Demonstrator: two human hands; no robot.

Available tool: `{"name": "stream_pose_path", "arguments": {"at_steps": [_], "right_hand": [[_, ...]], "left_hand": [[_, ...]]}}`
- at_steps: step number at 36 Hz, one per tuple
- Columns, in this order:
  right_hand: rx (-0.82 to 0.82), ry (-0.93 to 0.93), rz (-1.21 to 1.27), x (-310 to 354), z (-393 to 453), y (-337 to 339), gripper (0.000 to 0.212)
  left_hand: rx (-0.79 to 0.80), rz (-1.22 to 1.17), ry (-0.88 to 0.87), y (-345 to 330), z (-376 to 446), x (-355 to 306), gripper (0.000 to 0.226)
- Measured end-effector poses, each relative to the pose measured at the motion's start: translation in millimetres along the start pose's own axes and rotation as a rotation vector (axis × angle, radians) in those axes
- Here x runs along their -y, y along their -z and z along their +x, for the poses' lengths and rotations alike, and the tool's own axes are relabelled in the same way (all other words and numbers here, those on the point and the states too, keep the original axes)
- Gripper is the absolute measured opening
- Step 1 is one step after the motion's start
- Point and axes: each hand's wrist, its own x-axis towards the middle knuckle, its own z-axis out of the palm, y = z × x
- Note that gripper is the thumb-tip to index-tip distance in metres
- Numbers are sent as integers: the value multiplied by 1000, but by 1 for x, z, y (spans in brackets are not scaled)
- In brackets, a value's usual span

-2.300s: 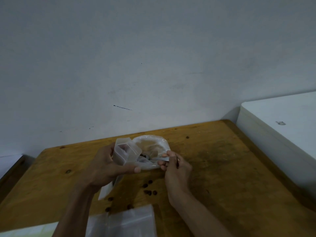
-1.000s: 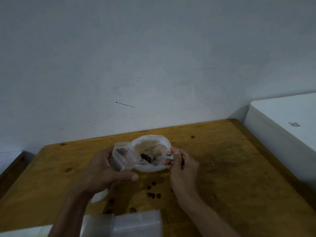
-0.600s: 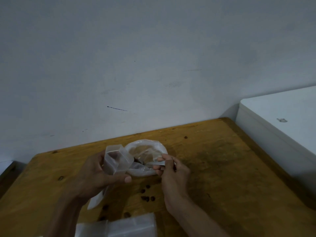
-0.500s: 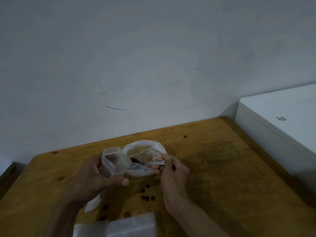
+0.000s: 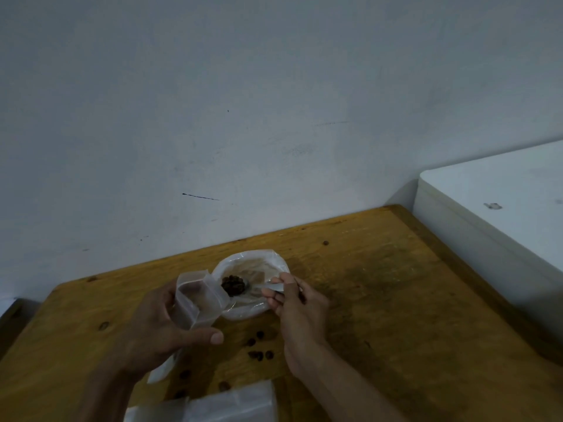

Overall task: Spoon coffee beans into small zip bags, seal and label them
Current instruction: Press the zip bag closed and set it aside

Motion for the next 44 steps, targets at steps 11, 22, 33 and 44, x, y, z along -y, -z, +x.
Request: {"name": "stream_pose_path", "arguments": {"at_steps": [11, 22, 33, 44], "right_hand": [[36, -27, 83, 7, -3, 3, 13], [29, 47, 89, 21, 4, 17, 13], [60, 313, -267, 15, 5, 22, 22], [67, 311, -337, 4, -5, 15, 24]], "left_hand": [[-40, 28, 33, 5, -4, 12, 106], [-57, 13, 30, 1, -4, 9, 97], [-77, 27, 22, -1, -4, 2, 93], [-88, 6, -20, -4, -2, -6, 89]]}}
